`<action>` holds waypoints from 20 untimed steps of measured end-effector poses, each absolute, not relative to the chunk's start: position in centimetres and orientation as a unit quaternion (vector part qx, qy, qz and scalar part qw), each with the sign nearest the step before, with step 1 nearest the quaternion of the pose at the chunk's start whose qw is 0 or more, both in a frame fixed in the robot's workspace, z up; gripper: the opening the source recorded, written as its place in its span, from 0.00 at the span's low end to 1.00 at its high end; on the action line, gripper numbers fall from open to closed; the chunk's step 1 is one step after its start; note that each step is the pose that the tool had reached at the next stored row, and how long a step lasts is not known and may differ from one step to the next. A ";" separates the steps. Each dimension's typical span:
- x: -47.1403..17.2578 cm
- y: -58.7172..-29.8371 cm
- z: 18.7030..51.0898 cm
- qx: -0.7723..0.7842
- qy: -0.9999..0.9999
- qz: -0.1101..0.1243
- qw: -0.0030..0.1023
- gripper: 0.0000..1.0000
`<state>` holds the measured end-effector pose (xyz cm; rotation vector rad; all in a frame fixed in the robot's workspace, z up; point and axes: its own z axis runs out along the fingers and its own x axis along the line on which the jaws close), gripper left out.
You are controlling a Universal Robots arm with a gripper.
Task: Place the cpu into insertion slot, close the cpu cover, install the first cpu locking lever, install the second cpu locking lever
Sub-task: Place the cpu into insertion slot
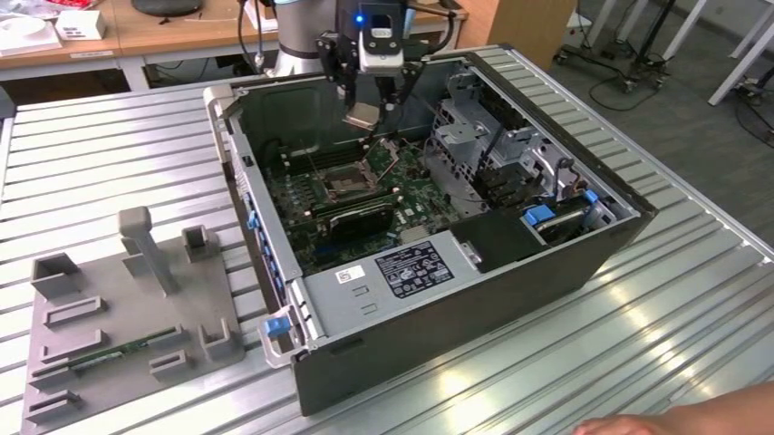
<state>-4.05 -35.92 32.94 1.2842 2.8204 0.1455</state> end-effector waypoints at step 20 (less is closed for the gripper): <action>-4.1 -35.9 32.9 0.428 0.902 0.047 0.020 0.54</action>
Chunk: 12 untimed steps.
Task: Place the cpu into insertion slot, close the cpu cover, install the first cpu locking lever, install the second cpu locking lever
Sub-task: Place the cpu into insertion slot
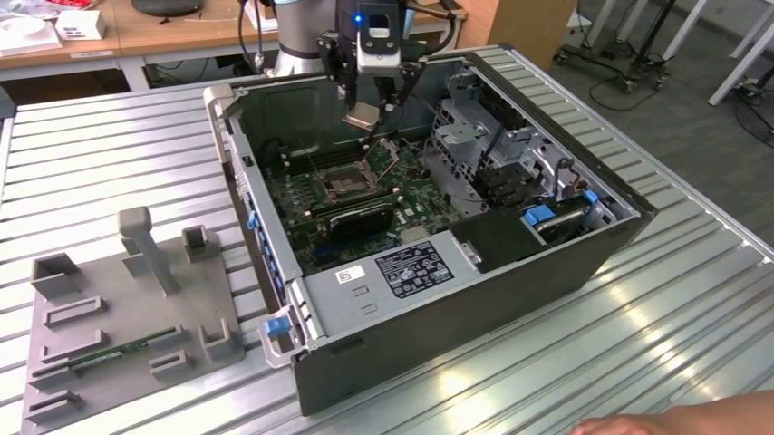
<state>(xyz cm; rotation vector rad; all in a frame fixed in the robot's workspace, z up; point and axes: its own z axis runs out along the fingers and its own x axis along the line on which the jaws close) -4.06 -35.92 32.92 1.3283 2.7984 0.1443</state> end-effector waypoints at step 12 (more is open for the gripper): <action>-4.1 -35.9 32.9 0.450 0.891 0.046 0.021 0.54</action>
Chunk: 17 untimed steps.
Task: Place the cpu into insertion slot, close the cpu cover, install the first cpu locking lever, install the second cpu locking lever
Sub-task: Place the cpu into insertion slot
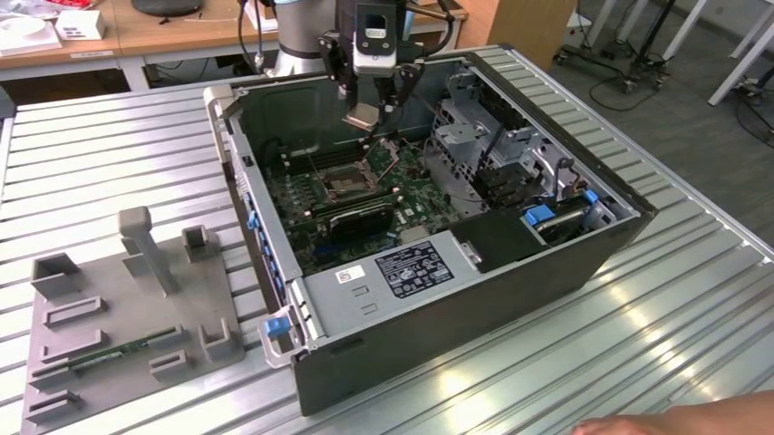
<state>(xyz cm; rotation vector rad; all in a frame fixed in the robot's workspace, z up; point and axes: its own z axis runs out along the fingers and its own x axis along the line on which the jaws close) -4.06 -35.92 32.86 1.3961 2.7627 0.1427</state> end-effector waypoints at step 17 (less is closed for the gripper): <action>-4.1 -35.9 32.8 0.473 0.879 0.046 0.022 0.54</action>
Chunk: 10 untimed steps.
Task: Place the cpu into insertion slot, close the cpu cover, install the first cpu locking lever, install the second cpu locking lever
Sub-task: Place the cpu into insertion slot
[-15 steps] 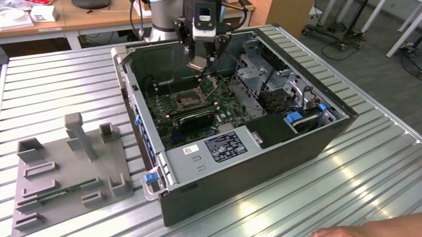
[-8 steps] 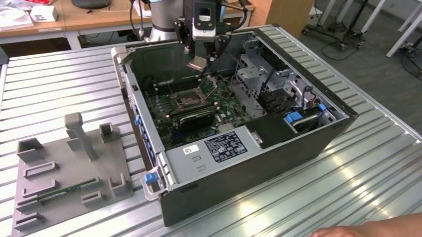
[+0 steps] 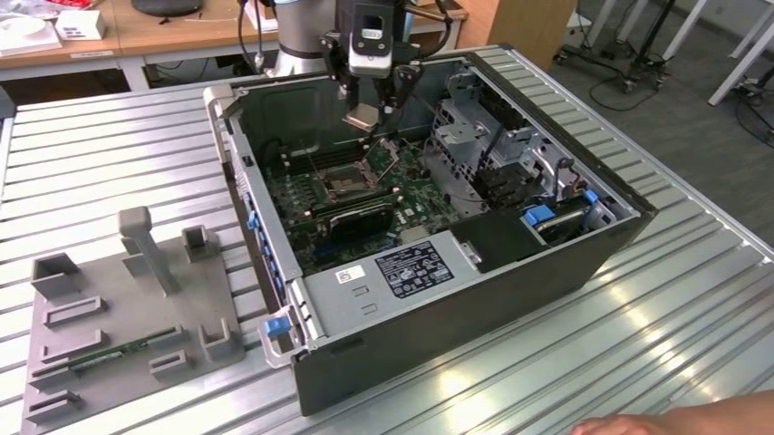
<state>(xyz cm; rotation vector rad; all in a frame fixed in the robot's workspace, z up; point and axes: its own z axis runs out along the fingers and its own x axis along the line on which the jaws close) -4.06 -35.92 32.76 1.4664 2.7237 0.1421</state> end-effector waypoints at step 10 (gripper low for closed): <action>-4.1 -35.9 32.7 0.541 0.839 0.044 0.026 0.54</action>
